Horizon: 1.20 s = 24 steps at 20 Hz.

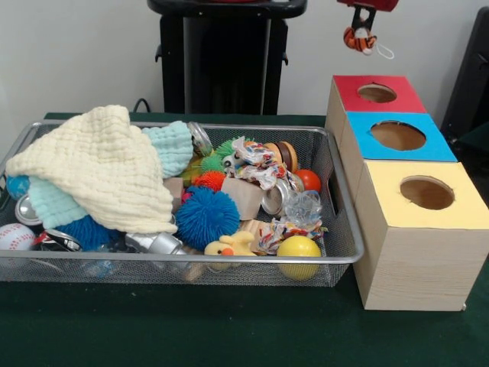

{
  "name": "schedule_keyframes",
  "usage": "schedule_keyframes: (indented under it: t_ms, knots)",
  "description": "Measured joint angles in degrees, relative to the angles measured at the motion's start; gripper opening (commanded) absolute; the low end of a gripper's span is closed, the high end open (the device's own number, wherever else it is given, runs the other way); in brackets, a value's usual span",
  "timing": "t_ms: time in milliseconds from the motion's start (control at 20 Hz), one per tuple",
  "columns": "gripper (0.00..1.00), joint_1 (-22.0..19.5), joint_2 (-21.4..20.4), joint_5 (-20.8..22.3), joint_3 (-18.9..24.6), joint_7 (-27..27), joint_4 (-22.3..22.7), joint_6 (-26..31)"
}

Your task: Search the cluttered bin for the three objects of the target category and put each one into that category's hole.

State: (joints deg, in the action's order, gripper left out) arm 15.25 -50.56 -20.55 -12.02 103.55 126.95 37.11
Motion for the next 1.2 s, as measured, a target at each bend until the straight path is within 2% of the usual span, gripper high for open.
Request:
schedule_keyframes:
  t_ms: [900,1200]
  knots:
    - [0.00,-0.5,0.0,0.2,0.0,0.0,-1.4,-1.9]
    - [0.00,-0.5,1.1,0.2,0.0,0.0,-1.3,-4.6]
